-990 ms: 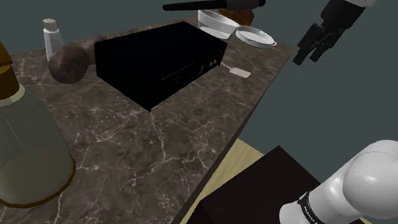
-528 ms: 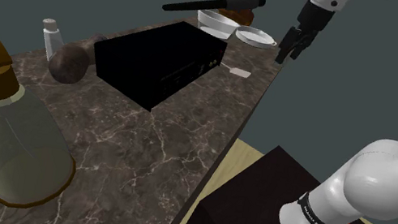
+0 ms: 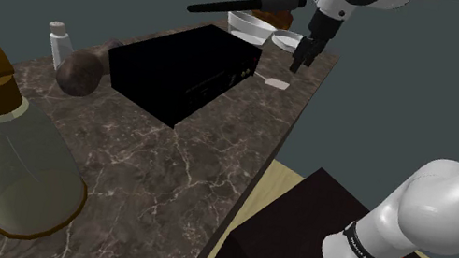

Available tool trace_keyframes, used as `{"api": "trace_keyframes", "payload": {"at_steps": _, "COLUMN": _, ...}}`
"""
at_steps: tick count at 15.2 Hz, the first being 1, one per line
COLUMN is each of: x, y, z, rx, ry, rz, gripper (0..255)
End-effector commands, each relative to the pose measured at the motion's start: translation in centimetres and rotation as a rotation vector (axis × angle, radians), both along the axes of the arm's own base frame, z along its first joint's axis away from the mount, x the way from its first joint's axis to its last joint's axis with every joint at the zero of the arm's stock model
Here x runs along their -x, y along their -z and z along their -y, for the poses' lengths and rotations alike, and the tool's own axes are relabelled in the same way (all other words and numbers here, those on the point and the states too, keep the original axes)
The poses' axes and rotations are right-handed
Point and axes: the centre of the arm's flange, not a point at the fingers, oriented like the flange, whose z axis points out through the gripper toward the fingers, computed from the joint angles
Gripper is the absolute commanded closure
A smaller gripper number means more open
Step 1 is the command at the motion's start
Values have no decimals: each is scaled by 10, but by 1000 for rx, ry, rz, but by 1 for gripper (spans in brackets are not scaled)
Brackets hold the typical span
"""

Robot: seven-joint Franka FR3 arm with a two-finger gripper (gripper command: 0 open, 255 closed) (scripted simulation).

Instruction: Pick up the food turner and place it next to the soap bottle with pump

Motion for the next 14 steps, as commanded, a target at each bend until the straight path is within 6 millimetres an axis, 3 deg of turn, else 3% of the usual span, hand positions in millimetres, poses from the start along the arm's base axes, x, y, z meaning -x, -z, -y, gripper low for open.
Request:
{"api": "trace_keyframes", "payload": {"at_steps": 1, "x": -27, "y": 13, "z": 2, "rx": 0, "ry": -37, "rz": 2, "gripper": 0}}
{"api": "trace_keyframes", "payload": {"at_steps": 8, "x": -108, "y": 56, "z": 3, "rx": -2, "ry": -156, "rz": 5, "gripper": 0}}
{"api": "trace_keyframes", "payload": {"at_steps": 14, "x": -115, "y": 85, "z": 2, "rx": -3, "ry": -164, "rz": 5, "gripper": 0}}
